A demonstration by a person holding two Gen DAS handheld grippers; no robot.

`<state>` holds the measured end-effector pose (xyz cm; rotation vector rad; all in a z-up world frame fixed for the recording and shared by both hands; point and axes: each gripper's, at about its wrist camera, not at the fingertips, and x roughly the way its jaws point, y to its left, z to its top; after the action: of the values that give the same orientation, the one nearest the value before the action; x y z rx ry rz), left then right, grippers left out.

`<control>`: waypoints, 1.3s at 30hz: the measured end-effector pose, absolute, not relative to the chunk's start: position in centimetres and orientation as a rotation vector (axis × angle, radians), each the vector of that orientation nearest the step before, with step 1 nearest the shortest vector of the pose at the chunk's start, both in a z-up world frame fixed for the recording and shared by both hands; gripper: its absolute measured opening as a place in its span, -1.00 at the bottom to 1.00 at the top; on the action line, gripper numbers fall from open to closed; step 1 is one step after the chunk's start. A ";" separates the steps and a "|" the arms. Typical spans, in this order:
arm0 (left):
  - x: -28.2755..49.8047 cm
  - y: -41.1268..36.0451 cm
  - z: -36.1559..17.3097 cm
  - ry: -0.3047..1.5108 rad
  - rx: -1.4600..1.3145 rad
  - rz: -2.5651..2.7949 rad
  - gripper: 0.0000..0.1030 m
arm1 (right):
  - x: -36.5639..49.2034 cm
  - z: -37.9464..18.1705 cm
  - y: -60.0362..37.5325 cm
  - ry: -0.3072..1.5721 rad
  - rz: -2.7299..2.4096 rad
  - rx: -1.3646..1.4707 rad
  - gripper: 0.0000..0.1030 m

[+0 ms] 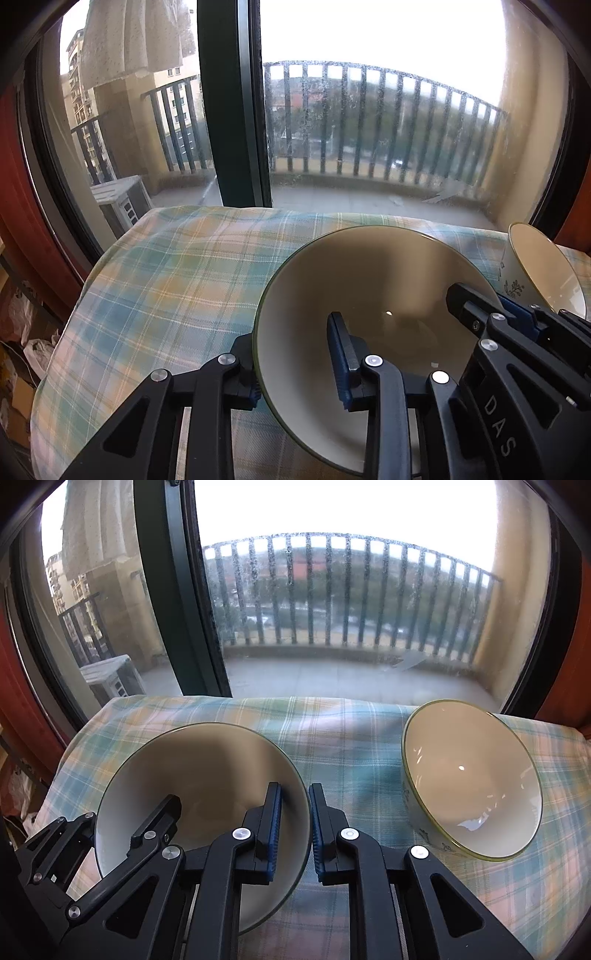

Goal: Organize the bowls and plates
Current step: 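Grasp the rim of the cream bowl with the right gripper, then lift and carry the cream bowl with the right gripper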

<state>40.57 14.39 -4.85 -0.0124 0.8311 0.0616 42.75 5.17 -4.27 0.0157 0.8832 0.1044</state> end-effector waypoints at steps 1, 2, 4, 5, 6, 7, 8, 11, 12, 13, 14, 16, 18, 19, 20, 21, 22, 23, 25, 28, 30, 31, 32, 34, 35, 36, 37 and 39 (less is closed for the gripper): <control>40.6 14.3 -4.9 0.835 -0.018 0.060 -0.42 | 42.8 -4.3 5.1 0.886 0.104 0.015 -0.65; 40.6 14.3 -4.9 0.840 -0.024 0.058 -0.42 | 42.7 -4.2 5.1 0.889 0.102 0.013 -0.65; 40.5 14.3 -4.8 0.847 -0.032 0.057 -0.42 | 42.6 -4.1 5.0 0.892 0.101 0.012 -0.65; 40.4 14.3 -4.8 0.849 -0.034 0.056 -0.42 | 42.6 -4.0 5.0 0.892 0.102 0.010 -0.65; 40.3 14.2 -4.7 0.849 -0.034 0.056 -0.42 | 42.6 -4.0 5.0 0.896 0.102 0.011 -0.65; 40.1 14.1 -4.6 0.848 -0.033 0.057 -0.42 | 42.6 -4.0 4.9 0.897 0.102 0.014 -0.65; 39.9 14.1 -4.5 0.847 -0.032 0.057 -0.42 | 42.4 -3.9 4.8 0.899 0.102 0.017 -0.65; 39.5 14.0 -4.2 0.845 -0.035 0.057 -0.42 | 42.0 -3.5 4.5 0.900 0.102 0.016 -0.65; 39.2 14.0 -4.0 0.844 -0.038 0.057 -0.42 | 41.9 -3.4 4.6 0.900 0.103 0.014 -0.65; 39.1 14.0 -3.9 0.843 -0.039 0.056 -0.42 | 41.7 -3.2 4.5 0.899 0.103 0.011 -0.65; 38.9 14.0 -3.7 0.840 -0.042 0.058 -0.42 | 41.4 -3.0 4.5 0.897 0.103 0.008 -0.65; 38.5 13.9 -3.4 0.837 -0.043 0.060 -0.42 | 41.1 -2.7 4.5 0.895 0.106 0.009 -0.65; 38.0 13.8 -3.1 0.831 -0.045 0.061 -0.42 | 40.5 -2.2 4.4 0.890 0.107 0.006 -0.65; 37.7 13.7 -2.8 0.827 -0.045 0.062 -0.42 | 40.3 -2.0 4.3 0.887 0.106 0.005 -0.65; 37.5 13.7 -2.6 0.822 -0.047 0.062 -0.42 | 40.0 -1.7 4.3 0.884 0.106 0.004 -0.65; 37.2 13.7 -2.4 0.819 -0.048 0.062 -0.42 | 39.7 -1.4 4.2 0.879 0.107 0.002 -0.65; 36.9 13.6 -2.1 0.813 -0.049 0.062 -0.42 | 39.4 -1.1 4.2 0.875 0.107 0.001 -0.65; 36.6 13.5 -1.8 0.807 -0.049 0.061 -0.42 | 39.1 -0.8 4.1 0.870 0.107 0.001 -0.65; 36.0 13.2 -1.3 0.796 -0.048 0.058 -0.42 | 38.5 -0.1 3.9 0.858 0.106 -0.001 -0.65; 35.0 12.8 -0.7 0.783 -0.045 0.053 -0.42 | 37.3 0.7 3.4 0.844 0.102 0.001 -0.65; 34.5 12.6 -0.4 0.777 -0.044 0.050 -0.42 | 36.5 1.2 2.9 0.836 0.098 0.006 -0.65; 34.1 12.4 -0.2 0.772 -0.042 0.047 -0.42 | 36.2 1.4 2.7 0.834 0.097 0.008 -0.65; 33.7 12.2 0.0 0.767 -0.040 0.044 -0.42 | 35.7 1.6 2.4 0.828 0.093 0.010 -0.65; 32.9 11.9 0.3 0.758 -0.036 0.040 -0.42 | 34.9 1.9 2.1 0.821 0.091 0.013 -0.65; 32.6 11.7 0.4 0.756 -0.035 0.038 -0.42 | 34.5 2.1 1.9 0.817 0.090 0.015 -0.65; 32.2 11.5 0.5 0.753 -0.034 0.036 -0.42 | 34.0 2.3 1.6 0.814 0.088 0.018 -0.65; 31.8 11.2 0.7 0.750 -0.035 0.034 -0.42 | 33.4 2.6 1.2 0.811 0.086 0.019 -0.65; 31.0 10.8 0.7 0.744 -0.033 0.030 -0.42 | 32.2 3.0 0.5 0.805 0.081 0.023 -0.65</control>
<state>31.02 10.77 0.75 -0.0328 0.7444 0.0300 32.23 0.49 3.01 0.0230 0.8047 0.0812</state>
